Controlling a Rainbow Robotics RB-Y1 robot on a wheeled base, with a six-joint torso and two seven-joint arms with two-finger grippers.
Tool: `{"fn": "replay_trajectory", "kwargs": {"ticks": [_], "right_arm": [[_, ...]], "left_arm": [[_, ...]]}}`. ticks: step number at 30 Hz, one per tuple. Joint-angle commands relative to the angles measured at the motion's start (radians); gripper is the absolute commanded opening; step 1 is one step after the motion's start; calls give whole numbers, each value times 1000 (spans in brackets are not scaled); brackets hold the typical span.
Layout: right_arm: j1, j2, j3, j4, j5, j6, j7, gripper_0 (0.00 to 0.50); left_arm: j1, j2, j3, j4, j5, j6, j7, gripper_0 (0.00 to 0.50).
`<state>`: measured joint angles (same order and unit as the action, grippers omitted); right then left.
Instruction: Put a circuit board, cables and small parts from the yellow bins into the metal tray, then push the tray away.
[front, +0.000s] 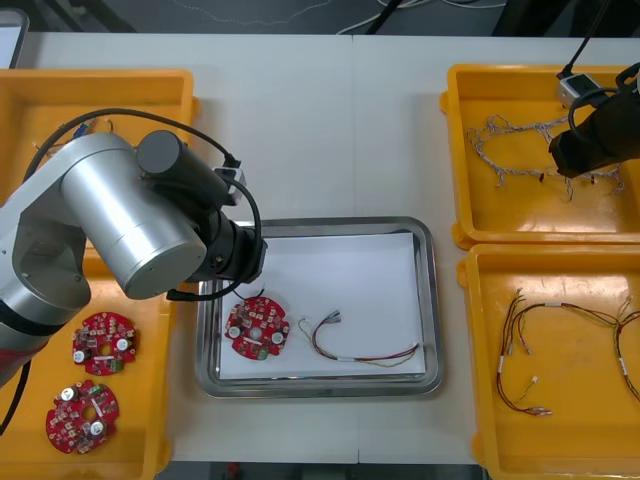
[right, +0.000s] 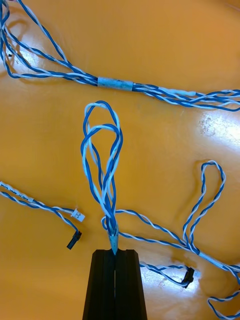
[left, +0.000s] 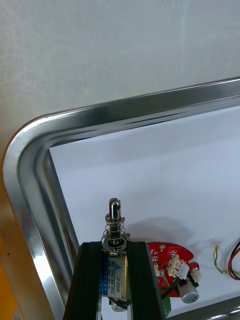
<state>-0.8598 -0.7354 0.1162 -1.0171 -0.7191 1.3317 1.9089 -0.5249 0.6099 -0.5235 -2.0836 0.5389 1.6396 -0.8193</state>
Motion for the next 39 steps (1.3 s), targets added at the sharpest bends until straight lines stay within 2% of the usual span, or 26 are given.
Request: {"fn": "replay_trajectory", "kwargs": {"ticks": [1, 2, 4, 5, 7, 8, 13, 21, 25, 31, 39], "right_arm": [[-47, -32, -26, -6, 10, -9, 12, 46], [-47, -32, -26, -5, 10, -9, 15, 118], [-47, -32, -26, -6, 10, -9, 16, 183], [-47, -33, -26, -6, 10, -9, 19, 284], [-47, -32, -26, -5, 9, -9, 21, 297], [-50, -32, -26, -6, 10, -9, 22, 326], [-51, -32, -26, -5, 10, -20, 16, 345], [-54, -32, -29, -6, 10, -23, 21, 343], [-56, -32, -29, -5, 12, -63, 30, 344], [-73, -27, -26, 80, 3, -121, 52, 343], [-81, -9, -18, 147, 10, -170, 75, 343]], "left_arm": [[8, 27, -44, 28, -27, -61, 88, 0], [8, 28, -52, 42, -31, -78, 86, 0], [8, 28, -56, 56, -31, -90, 84, 0], [8, 28, -64, 69, -39, -101, 81, 0], [8, 28, -73, 74, -50, -104, 81, 0], [8, 28, -78, 76, -53, -104, 83, 0], [8, 34, -92, 82, -53, -104, 86, 0], [8, 39, -105, 91, -56, -106, 84, 0], [8, 39, -105, 114, -59, -132, 81, 0], [8, 39, -116, 148, -74, -179, 72, 0], [8, 39, -116, 148, -71, -182, 74, 0]]}}
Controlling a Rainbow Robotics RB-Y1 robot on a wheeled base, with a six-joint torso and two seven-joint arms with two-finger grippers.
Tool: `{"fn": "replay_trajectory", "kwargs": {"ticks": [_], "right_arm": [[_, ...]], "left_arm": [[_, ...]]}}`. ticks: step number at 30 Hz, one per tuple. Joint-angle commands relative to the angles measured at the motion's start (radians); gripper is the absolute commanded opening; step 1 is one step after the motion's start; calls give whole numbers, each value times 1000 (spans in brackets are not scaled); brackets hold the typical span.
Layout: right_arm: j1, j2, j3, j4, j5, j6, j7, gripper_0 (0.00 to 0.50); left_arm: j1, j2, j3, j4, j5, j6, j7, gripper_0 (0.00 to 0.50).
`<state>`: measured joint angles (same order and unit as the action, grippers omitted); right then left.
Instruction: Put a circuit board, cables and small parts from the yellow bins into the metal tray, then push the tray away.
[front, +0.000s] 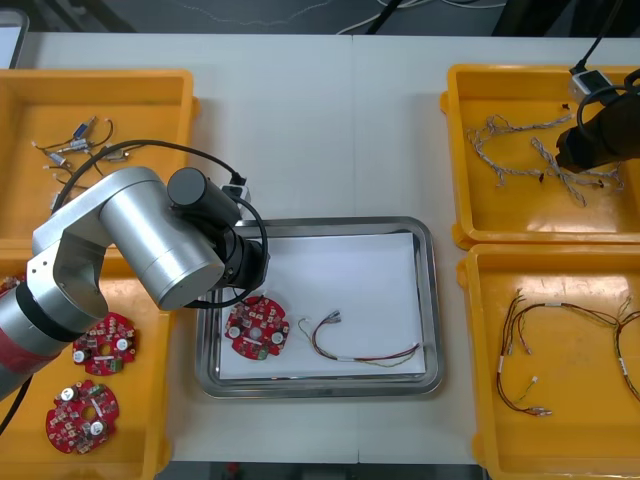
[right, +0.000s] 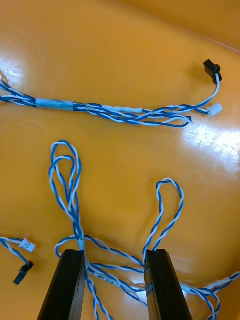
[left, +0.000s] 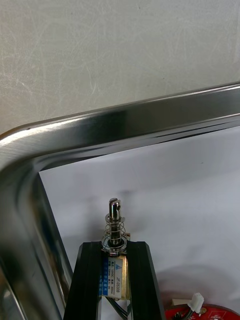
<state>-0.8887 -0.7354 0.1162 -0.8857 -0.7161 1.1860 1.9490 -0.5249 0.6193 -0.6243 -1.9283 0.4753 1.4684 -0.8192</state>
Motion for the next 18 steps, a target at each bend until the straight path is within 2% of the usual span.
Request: {"fn": "replay_trajectory", "kwargs": {"ticks": [1, 18], "right_arm": [[-52, -6, -17, 17, 9, -26, 36, 342], [-52, 34, 34, 17, 17, -26, 39, 345]], "left_arm": [[8, 30, -15, -8, -7, -11, 75, 0], [8, 28, -34, -8, -3, -40, 95, 0]]}}
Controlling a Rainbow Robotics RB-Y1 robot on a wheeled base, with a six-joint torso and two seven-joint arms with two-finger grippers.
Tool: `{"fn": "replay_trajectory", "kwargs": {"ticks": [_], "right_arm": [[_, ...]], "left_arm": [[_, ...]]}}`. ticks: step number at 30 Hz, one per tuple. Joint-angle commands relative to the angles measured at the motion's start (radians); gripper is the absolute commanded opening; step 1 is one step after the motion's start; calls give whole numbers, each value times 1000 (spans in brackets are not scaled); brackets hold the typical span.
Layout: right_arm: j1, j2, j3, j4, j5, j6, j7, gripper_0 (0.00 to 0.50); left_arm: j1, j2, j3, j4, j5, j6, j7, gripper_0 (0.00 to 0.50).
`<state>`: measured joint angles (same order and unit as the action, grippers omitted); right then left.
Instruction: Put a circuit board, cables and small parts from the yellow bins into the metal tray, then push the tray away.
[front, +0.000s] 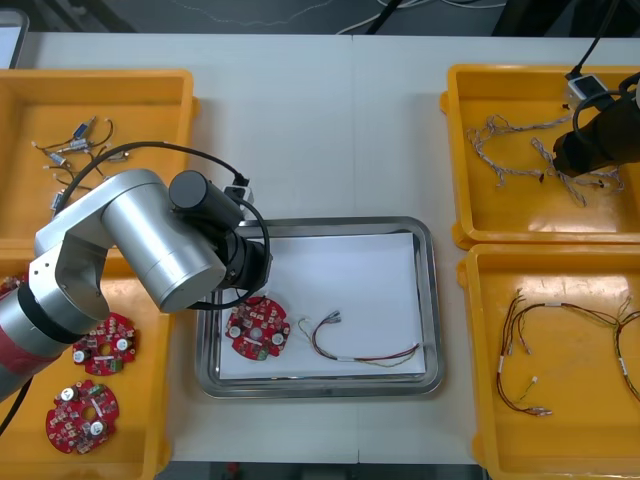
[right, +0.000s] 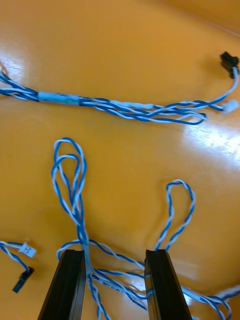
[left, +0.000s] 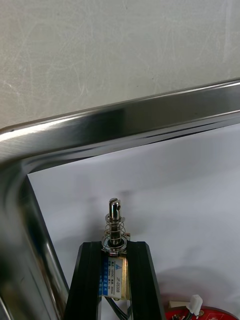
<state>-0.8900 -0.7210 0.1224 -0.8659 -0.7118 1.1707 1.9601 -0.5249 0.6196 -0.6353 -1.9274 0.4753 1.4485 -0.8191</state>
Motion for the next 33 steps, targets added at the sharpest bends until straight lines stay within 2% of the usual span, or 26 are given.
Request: {"fn": "replay_trajectory", "kwargs": {"ticks": [1, 6, 7, 8, 9, 10, 11, 13, 14, 15, 16, 17, 19, 21, 22, 23, 26, 29, 33], "right_arm": [[-50, 21, 29, -2, 14, -10, 29, 342], [-46, 31, 45, -2, 17, -13, 26, 343], [-43, 32, 45, -1, 18, -14, 25, 345], [-41, 32, 45, -2, 20, -19, 25, 342], [-41, 32, 45, -2, 20, -19, 25, 342], [-35, 34, 45, -2, 22, -22, 22, 344], [-35, 34, 45, -2, 22, -23, 22, 342], [-29, 34, 45, -2, 22, -28, 22, 325], [-24, 34, 45, -2, 22, -33, 20, 312], [-24, 34, 45, -2, 22, -33, 20, 312], [-17, 34, 45, -2, 20, -40, 22, 303], [-13, 34, 45, -2, 20, -46, 22, 303], [-10, 34, 45, -2, 20, -48, 20, 278], [-10, 34, 45, -2, 18, -48, 20, 262], [-10, 34, 45, -2, 17, -48, 20, 146], [-10, 34, 45, -2, 15, -48, 20, 90], [-10, 32, 45, -2, 12, -48, 19, 27], [-10, 31, 43, -2, 12, -46, 22, 2], [-23, 25, 36, -4, 9, -39, 37, 0]], "left_arm": [[8, 29, -23, -8, -3, -19, 95, 0], [8, 29, -23, -8, -6, -20, 100, 5], [8, 29, -23, -8, -7, -20, 100, 34], [9, 29, -23, -8, -7, -19, 101, 86], [9, 29, -23, -8, -7, -19, 101, 86], [9, 29, -23, -8, -7, -20, 103, 140], [9, 29, -23, -8, -7, -20, 103, 161], [9, 29, -23, -8, -7, -20, 104, 282], [8, 28, -23, -8, -7, -20, 104, 324], [8, 28, -23, -8, -7, -20, 104, 324], [9, 29, -23, -8, -7, -20, 104, 392], [9, 29, -21, -8, -7, -20, 106, 428], [9, 28, -21, -8, -9, -22, 107, 461], [8, 28, -17, -15, -7, -22, 109, 477], [9, 28, -14, -24, -7, -22, 110, 479], [9, 28, -7, -33, -4, -17, 110, 485], [8, 28, 25, -59, 20, 15, 110, 500], [9, 26, 59, -96, 48, 62, 112, 500], [9, 26, 111, -151, 94, 127, 115, 500]]}}
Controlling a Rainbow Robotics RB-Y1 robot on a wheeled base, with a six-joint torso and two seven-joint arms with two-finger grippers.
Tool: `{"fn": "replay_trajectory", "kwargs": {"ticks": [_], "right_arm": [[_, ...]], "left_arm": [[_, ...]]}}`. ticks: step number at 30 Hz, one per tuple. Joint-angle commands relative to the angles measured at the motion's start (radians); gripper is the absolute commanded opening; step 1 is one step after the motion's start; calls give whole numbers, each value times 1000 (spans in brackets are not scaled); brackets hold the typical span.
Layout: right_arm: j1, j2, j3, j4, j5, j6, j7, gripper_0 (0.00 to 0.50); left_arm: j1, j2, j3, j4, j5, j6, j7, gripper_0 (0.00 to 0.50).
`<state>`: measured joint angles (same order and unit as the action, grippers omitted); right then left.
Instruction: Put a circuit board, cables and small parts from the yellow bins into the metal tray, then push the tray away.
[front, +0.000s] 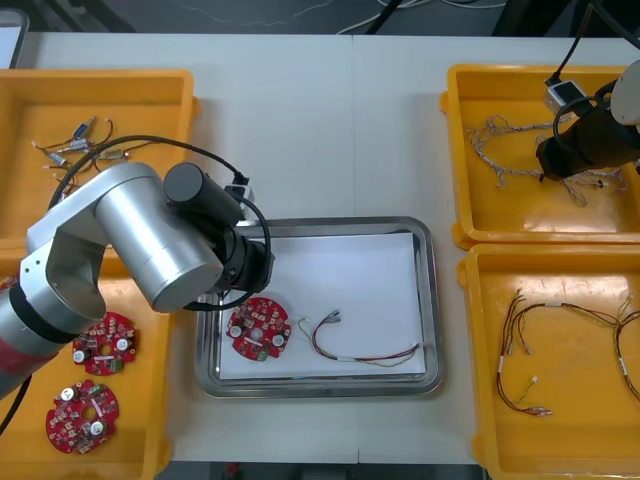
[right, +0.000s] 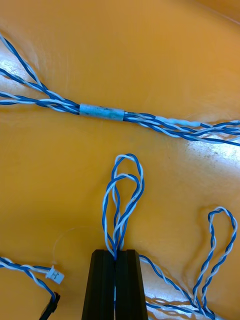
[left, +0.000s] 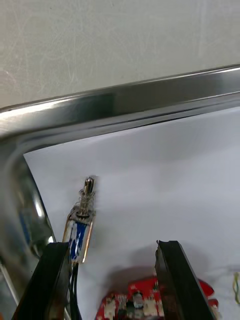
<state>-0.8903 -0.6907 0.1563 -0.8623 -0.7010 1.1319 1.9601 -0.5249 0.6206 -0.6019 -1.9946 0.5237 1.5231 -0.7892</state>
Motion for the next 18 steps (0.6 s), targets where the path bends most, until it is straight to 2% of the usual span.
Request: {"fn": "replay_trajectory", "kwargs": {"ticks": [1, 14, 18], "right_arm": [[-30, -10, 2, -9, 0, 11, 42, 0], [-61, -38, -75, -138, 14, 213, 62, 0], [-61, -44, -106, -190, 14, 281, 65, 0]], "left_arm": [[8, 25, 90, -96, 58, 69, 85, 500], [9, 27, 254, -168, 137, 132, 84, 500], [9, 27, 327, -173, 144, 196, 56, 500]]}}
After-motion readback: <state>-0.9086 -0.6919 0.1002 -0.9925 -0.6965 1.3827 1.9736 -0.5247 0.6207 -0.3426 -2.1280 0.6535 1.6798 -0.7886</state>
